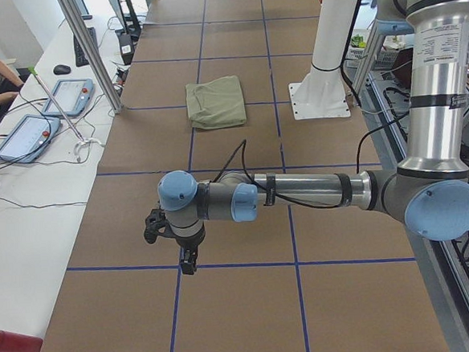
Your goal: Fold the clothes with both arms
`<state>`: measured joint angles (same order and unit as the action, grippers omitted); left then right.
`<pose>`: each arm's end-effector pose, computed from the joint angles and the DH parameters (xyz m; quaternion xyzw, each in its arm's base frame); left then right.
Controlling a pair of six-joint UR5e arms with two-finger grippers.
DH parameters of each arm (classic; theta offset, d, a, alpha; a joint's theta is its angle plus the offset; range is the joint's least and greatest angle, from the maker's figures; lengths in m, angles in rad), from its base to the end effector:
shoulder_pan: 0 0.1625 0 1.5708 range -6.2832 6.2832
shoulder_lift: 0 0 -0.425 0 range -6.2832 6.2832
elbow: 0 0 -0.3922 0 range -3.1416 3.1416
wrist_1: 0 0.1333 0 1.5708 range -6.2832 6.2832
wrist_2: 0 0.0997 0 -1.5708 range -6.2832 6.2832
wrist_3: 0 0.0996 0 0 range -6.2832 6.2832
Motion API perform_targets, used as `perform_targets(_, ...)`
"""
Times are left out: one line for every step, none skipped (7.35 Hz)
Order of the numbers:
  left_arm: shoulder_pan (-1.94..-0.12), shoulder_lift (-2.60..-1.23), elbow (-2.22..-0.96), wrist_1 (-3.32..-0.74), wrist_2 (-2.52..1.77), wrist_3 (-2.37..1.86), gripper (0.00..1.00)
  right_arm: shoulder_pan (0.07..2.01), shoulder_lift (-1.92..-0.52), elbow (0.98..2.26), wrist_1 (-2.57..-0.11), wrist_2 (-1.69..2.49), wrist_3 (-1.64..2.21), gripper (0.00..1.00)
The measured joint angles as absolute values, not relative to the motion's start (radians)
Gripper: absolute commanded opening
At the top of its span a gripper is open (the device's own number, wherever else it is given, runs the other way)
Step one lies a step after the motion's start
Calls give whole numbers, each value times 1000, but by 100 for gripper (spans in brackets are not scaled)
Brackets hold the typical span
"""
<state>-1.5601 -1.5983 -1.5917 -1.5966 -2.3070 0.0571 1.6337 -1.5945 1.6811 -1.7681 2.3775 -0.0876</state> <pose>-0.0610 -0.5090 0.6346 0.0429 0.3587 0.0449 0.9314 0.0909 -0.4673 0.6330 -0.0213 -0.3946 0.0104 0.9185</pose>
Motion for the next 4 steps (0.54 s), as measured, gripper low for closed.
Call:
perform_targets(-1560, -1598, -1591, -1597, -2307, 57, 100, 1634, -1594, 1681, -1768, 2377, -88, 100)
perform_targets(-1560, -1598, -1591, -1597, -2306, 57, 100, 1634, -1592, 1682, -1767, 2374, -90, 100)
perform_targets(-1560, -1598, -1591, -1597, -2306, 57, 100, 1633, -1591, 1682, -1766, 2368, -92, 100)
perform_targets(-1560, -1598, -1591, -1597, -2306, 57, 100, 1633, -1589, 1683, -1766, 2356, -93, 100)
